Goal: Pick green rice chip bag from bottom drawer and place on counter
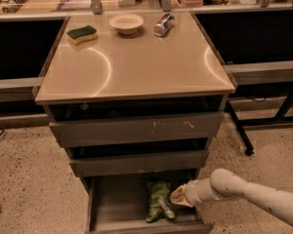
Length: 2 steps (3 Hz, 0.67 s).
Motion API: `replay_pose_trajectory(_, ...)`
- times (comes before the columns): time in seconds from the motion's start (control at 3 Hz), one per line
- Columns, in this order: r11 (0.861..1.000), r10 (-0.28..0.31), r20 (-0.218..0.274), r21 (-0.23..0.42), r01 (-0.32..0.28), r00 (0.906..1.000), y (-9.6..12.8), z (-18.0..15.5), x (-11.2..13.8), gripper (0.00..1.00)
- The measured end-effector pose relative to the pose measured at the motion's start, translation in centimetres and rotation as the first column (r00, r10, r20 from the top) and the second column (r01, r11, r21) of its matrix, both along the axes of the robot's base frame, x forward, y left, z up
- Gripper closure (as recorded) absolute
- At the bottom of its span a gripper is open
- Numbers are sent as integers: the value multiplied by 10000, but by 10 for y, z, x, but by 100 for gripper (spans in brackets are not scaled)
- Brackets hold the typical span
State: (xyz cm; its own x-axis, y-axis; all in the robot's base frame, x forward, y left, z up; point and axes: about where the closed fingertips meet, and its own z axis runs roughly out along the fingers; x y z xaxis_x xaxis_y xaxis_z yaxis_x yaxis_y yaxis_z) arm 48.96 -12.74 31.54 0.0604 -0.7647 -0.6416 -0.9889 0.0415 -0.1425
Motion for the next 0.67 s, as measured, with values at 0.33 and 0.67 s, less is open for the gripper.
replay_pose_trajectory(0.33, 9997, 256, 514, -72, -253, 9983, 1, -11, 2, 73)
replay_pose_trajectory(0.67, 9991, 425, 1064, -30, -424, 9934, 3, -28, 13, 50)
